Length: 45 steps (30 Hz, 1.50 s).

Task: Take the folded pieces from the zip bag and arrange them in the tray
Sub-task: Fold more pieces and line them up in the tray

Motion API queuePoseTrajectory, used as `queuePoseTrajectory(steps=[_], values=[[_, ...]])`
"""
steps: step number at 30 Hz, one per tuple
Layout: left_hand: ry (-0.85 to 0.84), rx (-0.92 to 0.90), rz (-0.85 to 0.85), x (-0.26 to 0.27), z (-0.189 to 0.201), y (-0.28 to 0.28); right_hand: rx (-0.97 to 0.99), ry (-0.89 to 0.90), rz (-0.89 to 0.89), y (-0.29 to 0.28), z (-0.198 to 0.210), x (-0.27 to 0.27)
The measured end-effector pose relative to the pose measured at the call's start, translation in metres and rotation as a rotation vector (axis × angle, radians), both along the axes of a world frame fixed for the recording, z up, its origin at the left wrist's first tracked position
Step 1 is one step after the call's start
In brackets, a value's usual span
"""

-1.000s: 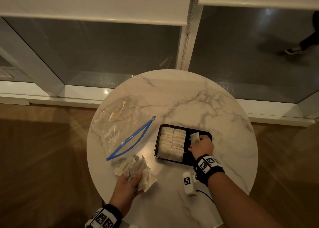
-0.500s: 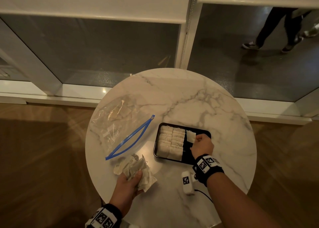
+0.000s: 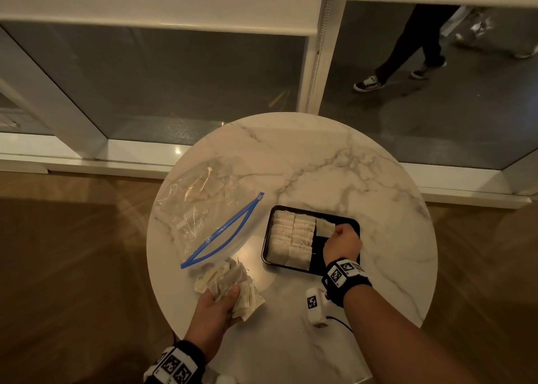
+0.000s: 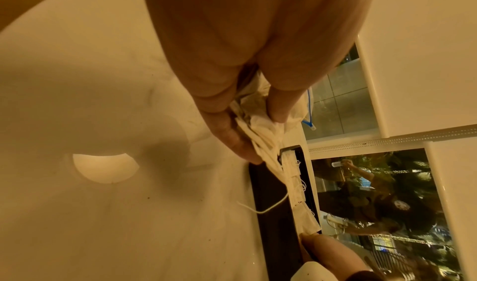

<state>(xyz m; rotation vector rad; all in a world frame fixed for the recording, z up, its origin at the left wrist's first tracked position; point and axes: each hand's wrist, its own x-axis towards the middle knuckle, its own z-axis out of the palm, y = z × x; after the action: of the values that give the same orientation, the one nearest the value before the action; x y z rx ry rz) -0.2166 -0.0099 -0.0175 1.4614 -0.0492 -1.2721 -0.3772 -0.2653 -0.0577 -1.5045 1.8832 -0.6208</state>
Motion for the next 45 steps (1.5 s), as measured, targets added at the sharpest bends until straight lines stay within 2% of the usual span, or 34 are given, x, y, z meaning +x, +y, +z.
queuePoseTrajectory(steps=[15, 20, 24, 27, 31, 38, 42, 45], values=[[-0.032, -0.04, -0.001, -0.001, 0.009, -0.009, -0.073, 0.039, 0.02, -0.007, -0.011, 0.005], [-0.031, -0.044, 0.003, 0.0, 0.01, -0.009, -0.022, 0.053, -0.016, -0.01, -0.011, 0.01], [-0.028, -0.033, -0.002, 0.002, 0.008, -0.01, 0.038, -0.005, -0.068, -0.013, -0.01, 0.012], [-0.028, -0.023, -0.006, 0.004, 0.007, -0.01, 0.076, -0.025, -0.114, -0.018, -0.022, 0.014], [-0.024, -0.016, -0.011, 0.007, 0.009, -0.012, 0.163, 0.01, -0.153, -0.03, -0.062, 0.006], [-0.029, -0.009, -0.026, 0.009, 0.012, -0.017, 0.303, 0.026, -0.08, -0.028, -0.023, 0.01], [-0.024, -0.019, -0.027, 0.006, 0.017, -0.021, 0.317, 0.052, -0.066, -0.027, -0.017, 0.011], [-0.024, -0.026, -0.025, 0.004, 0.023, -0.025, 0.308, 0.008, -0.083, -0.021, -0.005, 0.012]])
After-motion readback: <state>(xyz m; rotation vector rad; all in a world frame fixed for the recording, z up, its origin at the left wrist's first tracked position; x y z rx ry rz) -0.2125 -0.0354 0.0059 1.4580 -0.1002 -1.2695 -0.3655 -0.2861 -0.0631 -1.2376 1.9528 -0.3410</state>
